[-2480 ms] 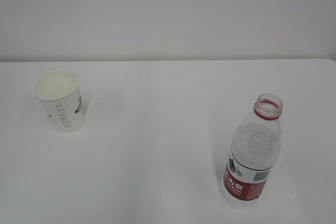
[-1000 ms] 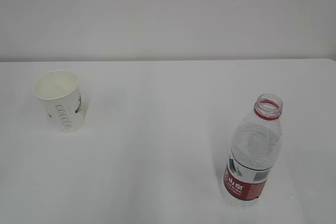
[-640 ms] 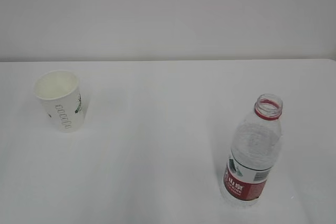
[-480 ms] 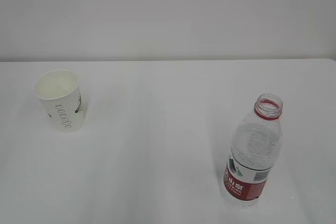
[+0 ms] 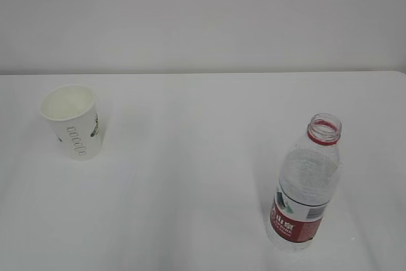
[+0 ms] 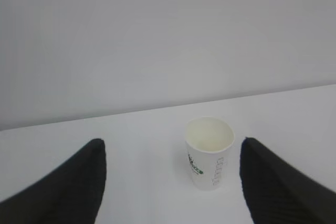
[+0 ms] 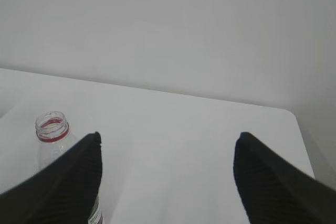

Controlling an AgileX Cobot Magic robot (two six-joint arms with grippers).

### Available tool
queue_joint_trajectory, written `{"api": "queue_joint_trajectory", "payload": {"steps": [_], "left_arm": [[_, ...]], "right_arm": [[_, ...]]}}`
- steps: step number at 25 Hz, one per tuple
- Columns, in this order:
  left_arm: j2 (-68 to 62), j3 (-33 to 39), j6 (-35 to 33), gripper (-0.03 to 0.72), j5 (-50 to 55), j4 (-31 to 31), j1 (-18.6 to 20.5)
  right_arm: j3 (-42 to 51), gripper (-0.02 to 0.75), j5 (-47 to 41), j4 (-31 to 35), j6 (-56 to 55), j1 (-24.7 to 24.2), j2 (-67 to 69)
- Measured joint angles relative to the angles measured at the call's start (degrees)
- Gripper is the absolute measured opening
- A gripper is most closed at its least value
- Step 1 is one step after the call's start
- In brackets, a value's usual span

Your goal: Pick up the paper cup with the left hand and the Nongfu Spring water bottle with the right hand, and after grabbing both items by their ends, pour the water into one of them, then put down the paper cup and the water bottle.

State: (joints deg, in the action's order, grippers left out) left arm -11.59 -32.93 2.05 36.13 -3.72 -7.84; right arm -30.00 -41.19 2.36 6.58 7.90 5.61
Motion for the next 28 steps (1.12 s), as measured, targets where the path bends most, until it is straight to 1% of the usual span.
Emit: {"api": "queue_joint_trajectory", "payload": {"steps": [11, 15, 22, 28], "left_arm": [[-13.9, 0.0, 0.0, 0.579, -21.6, -2.6, 0.0], [-17.5, 0.0, 0.0, 0.579, -27.3, -3.1, 0.0], [-19.7, 0.0, 0.0, 0.579, -30.6, -3.3, 0.0], [-21.5, 0.0, 0.0, 0.579, -33.5, -3.3, 0.0]], "right_arm": [[0.0, 0.587, 9.4, 0.0, 0.0, 0.0, 8.3], [0.0, 0.587, 13.1, -0.5, 0.0, 0.0, 11.0], [0.0, 0.587, 18.7, -8.4, 0.0, 0.0, 16.2], [0.0, 0.587, 25.2, -9.3, 0.0, 0.0, 18.3]]}}
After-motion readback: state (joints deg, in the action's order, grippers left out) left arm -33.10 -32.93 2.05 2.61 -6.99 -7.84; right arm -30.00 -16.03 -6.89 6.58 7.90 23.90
